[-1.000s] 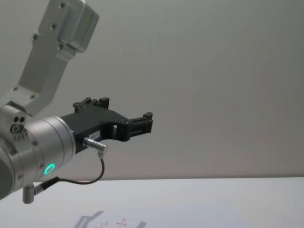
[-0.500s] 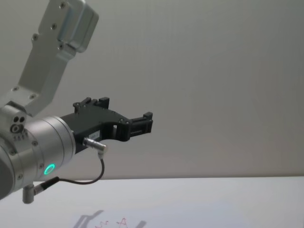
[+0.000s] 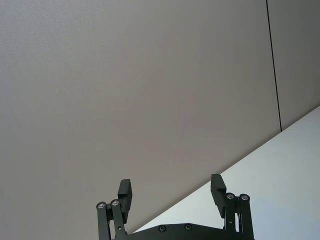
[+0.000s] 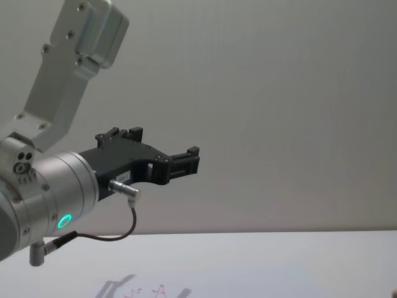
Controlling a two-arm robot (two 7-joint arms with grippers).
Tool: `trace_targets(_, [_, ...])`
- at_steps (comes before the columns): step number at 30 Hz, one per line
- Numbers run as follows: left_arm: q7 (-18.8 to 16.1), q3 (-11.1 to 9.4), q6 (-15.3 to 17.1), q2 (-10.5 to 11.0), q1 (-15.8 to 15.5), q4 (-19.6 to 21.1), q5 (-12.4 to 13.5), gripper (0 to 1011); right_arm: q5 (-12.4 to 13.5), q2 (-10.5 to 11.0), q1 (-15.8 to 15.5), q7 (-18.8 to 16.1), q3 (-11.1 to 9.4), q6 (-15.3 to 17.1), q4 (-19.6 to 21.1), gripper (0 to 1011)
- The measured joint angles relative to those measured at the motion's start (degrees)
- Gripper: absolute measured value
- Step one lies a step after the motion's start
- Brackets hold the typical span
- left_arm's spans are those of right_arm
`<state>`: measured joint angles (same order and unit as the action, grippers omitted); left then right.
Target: Use the one hand to pick up the stamp and affix it onto the A4 paper.
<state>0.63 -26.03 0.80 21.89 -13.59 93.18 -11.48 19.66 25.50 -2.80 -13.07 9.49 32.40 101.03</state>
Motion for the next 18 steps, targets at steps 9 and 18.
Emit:
trace_targets(9, [0.0,0.0,0.0,0.0,0.0,0.0,0.0,1001,-0.31,-0.18,0.36,-0.33,0.2,0.16,-0.43,719])
trace_targets(18, [0.0,0.0,0.0,0.0,0.0,0.0,0.0,1001,-0.45,-0.25,0.51,-0.47,0.28,0.21,-0.64,960])
